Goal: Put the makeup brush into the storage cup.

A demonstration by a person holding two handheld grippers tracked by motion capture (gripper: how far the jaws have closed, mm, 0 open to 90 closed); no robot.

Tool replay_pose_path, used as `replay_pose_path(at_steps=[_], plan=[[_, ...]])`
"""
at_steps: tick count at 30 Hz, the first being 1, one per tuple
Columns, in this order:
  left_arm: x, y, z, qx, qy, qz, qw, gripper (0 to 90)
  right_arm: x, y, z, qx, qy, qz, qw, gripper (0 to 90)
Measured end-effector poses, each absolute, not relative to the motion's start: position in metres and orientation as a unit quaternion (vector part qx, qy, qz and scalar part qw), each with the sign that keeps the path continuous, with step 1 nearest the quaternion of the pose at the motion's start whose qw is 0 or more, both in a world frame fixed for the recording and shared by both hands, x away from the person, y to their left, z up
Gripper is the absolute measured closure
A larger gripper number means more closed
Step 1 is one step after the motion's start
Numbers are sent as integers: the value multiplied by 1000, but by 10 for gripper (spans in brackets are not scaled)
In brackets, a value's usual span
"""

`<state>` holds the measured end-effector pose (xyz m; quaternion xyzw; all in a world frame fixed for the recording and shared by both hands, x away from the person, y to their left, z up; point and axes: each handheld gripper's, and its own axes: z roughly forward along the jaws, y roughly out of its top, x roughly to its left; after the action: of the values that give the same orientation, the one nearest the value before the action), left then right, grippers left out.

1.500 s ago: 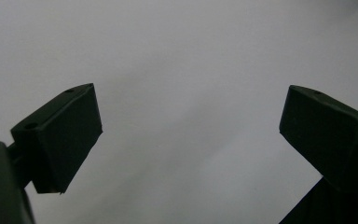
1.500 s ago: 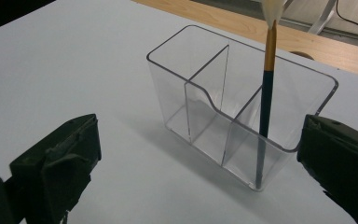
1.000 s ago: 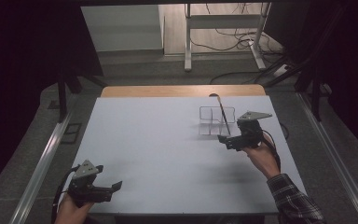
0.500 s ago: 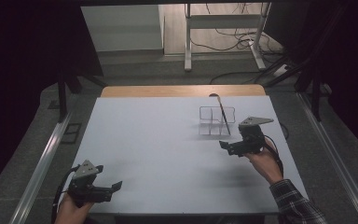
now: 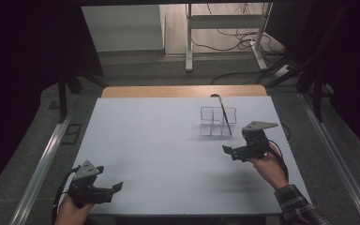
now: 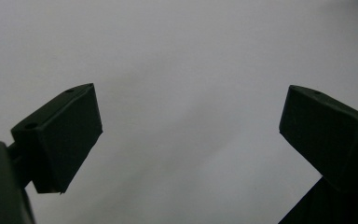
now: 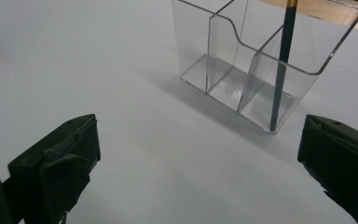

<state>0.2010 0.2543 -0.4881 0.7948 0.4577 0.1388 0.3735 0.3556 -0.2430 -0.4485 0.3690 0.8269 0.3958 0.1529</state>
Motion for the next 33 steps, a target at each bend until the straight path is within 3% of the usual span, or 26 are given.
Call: replay_pose_path(at_steps=[33], plan=[[201, 254, -488, 794, 459, 140, 373, 58, 330, -258, -448, 367, 831, 387, 157, 0]])
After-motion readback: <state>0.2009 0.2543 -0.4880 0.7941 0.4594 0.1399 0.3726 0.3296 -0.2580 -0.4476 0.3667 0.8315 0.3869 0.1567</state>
